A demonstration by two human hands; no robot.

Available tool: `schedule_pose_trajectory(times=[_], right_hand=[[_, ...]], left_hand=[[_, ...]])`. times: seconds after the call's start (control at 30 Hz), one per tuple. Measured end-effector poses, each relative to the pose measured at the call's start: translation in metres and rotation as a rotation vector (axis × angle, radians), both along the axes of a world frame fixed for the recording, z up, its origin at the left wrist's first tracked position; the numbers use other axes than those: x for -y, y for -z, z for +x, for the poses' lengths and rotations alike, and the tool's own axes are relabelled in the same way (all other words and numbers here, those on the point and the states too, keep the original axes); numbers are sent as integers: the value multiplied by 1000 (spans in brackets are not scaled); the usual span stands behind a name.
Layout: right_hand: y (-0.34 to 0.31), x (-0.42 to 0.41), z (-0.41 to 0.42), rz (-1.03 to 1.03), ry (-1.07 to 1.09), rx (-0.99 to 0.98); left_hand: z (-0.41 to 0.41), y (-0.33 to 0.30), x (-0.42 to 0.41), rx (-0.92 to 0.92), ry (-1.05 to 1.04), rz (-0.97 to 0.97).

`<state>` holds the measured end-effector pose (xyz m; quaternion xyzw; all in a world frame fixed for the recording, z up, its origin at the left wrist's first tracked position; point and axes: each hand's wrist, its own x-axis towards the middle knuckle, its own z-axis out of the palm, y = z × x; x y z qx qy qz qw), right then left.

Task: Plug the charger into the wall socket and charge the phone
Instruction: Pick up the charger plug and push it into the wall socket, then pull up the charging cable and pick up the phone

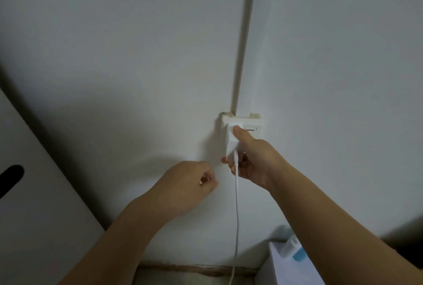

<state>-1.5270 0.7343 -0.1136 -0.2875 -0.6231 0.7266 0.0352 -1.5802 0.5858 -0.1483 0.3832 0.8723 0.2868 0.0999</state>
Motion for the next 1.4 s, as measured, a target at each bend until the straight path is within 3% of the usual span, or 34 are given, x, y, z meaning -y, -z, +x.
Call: schedule_pose_trajectory(times=[0.2,0.37,0.53,0.93,1.4], right_hand=[[30,7,36,325,-1,56],[66,10,73,702,-160,178],[87,12,104,878,-234,286],[129,-15,164,1004,-442,393],[196,-104,241,1024,-642,465]], left_hand=[[17,18,11,-7,34,-66],[31,38,19,-33,78,-136],[51,50,18,-32,130,-177],[111,81,-9,42,172,-271],[172,163,-89,155,55,-453]])
